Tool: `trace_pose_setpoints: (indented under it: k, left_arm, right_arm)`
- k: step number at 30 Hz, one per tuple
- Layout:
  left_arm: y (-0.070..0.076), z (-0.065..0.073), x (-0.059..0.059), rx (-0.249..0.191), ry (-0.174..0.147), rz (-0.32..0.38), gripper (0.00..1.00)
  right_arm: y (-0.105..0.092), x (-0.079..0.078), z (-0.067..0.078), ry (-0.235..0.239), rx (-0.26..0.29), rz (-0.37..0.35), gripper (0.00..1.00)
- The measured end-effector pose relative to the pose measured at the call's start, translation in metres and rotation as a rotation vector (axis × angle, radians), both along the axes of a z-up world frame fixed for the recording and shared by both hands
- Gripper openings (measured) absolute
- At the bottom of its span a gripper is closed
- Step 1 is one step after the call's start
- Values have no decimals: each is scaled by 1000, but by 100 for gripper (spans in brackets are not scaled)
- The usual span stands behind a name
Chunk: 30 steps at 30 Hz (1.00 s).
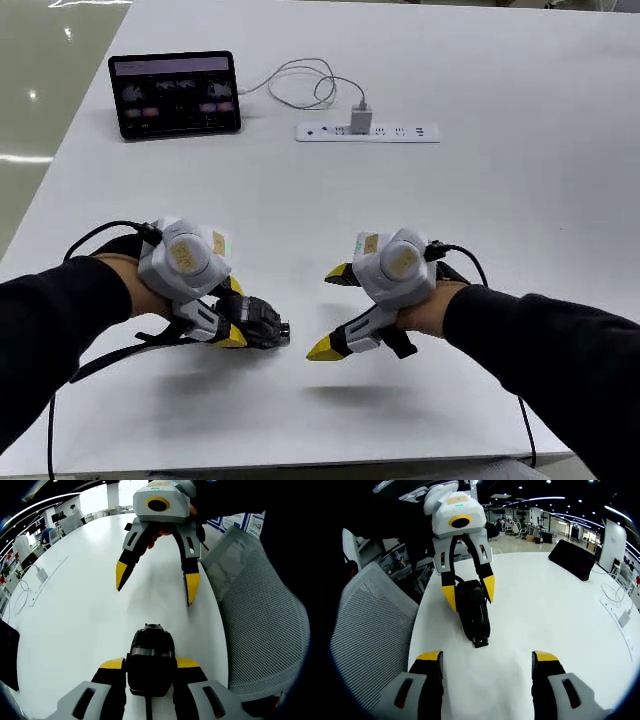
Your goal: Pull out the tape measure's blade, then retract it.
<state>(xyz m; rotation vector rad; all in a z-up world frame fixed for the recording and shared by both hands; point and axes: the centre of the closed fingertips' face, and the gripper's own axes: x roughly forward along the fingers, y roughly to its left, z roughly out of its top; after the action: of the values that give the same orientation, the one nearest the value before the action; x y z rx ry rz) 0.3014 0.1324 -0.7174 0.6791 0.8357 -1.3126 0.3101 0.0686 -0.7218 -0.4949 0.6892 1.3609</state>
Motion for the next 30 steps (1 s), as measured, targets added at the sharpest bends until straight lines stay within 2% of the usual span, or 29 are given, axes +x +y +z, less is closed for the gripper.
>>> trace_pose_setpoints:
  k: [5, 11, 12, 14, 15, 18, 24, 30]
  left_arm:
    - [0, 0, 0, 3, 10, 5, 32]
    - [0, 0, -1, -2, 20, 21, 32]
    - [0, -1, -1, 6, 21, 20, 32]
    - [0, -1, -1, 23, 18, 7, 32]
    - [0, -1, -2, 26, 17, 3, 32]
    - [0, -1, -2, 25, 17, -2, 32]
    - [1, -2, -2, 30, 17, -1, 32]
    - [1, -2, -2, 28, 17, 2, 32]
  right_arm:
    - [10, -4, -11, -28, -27, 39, 58]
    - [21, -4, -16, -48, -23, 65, 47]
    - [22, -4, -17, -47, -24, 70, 44]
    - [23, -6, -18, -35, -33, 91, 30]
    - [25, -9, -17, -23, -21, 100, 26]
    - [26, -9, -19, -30, -37, 116, 29]
    - [26, -9, -27, -32, -62, 131, 26]
    - [31, -9, -30, -39, -64, 144, 24]
